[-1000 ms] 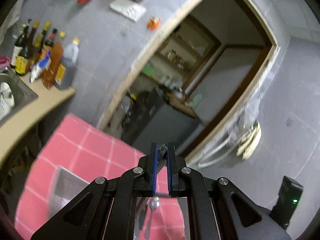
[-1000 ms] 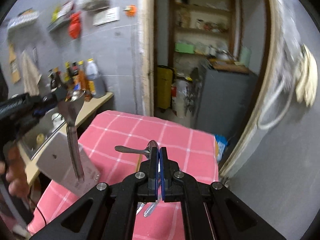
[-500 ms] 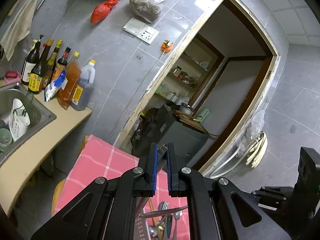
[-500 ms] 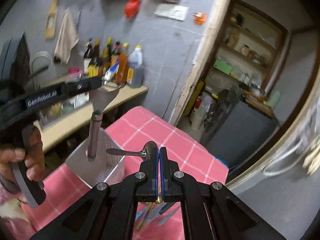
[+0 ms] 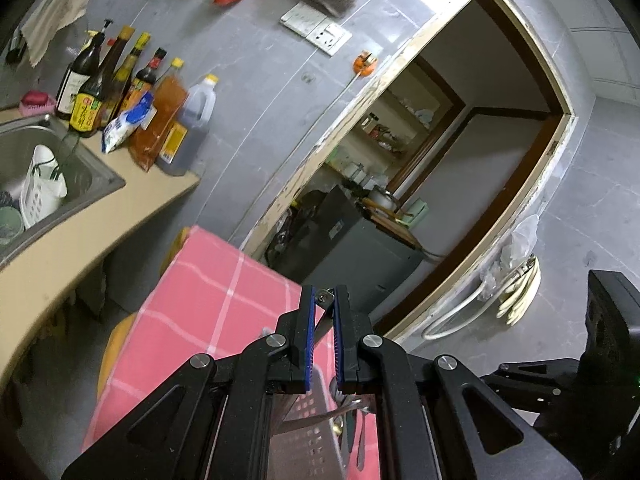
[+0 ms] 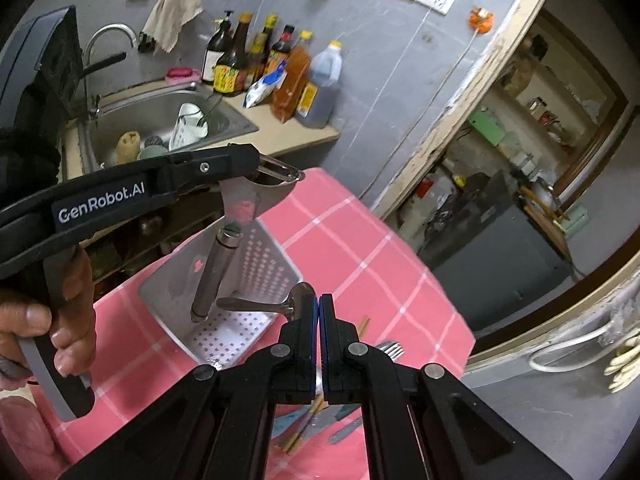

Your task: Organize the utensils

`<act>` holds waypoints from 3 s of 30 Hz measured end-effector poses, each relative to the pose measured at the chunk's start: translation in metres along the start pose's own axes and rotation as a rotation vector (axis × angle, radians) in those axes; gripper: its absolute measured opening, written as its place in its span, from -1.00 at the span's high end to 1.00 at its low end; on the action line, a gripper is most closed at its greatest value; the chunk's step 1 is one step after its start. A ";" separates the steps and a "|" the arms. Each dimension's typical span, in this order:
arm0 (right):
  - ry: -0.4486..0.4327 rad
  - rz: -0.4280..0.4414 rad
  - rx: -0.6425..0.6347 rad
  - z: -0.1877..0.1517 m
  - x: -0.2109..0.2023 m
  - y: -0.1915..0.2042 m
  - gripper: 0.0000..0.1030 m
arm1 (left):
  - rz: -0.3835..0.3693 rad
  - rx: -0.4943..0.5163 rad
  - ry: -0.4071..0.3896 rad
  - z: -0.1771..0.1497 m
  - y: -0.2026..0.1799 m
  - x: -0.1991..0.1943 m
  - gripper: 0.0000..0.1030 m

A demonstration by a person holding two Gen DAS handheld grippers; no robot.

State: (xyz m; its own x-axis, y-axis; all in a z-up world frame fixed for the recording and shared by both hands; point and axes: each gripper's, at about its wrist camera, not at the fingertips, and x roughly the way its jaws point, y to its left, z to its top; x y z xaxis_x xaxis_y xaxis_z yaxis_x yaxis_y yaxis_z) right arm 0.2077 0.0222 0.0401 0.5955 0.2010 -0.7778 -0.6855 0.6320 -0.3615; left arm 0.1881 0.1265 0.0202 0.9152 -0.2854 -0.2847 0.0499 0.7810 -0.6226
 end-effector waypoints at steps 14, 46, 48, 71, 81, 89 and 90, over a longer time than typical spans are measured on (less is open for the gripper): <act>-0.071 0.168 0.236 -0.021 0.000 -0.015 0.72 | 0.013 0.005 0.002 -0.003 -0.001 -0.012 0.55; -0.171 0.057 0.828 -0.234 0.012 -0.187 -0.90 | 0.122 0.399 0.439 -0.139 -0.128 0.143 -0.16; -0.141 0.111 0.835 -0.238 0.031 -0.195 -0.58 | 0.139 0.405 0.471 -0.145 -0.120 0.157 -0.16; 0.036 0.435 0.782 -0.218 0.183 -0.236 0.28 | 0.160 0.453 0.868 -0.186 -0.064 0.272 0.64; 0.047 0.485 0.749 -0.214 0.192 -0.239 0.77 | 0.166 0.451 0.886 -0.184 -0.070 0.272 0.83; 0.029 0.493 0.824 -0.219 0.179 -0.241 0.92 | 0.161 0.350 0.853 -0.176 -0.070 0.263 0.91; 0.025 0.484 0.835 -0.220 0.174 -0.239 0.93 | 0.154 0.337 0.841 -0.173 -0.070 0.259 0.91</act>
State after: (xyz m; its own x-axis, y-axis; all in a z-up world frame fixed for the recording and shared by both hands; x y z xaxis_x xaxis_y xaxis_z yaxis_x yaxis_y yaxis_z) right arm 0.3830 -0.2583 -0.1215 0.3107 0.5701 -0.7606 -0.3301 0.8151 0.4761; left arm 0.3526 -0.0986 -0.1363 0.3352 -0.3716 -0.8658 0.1864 0.9269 -0.3257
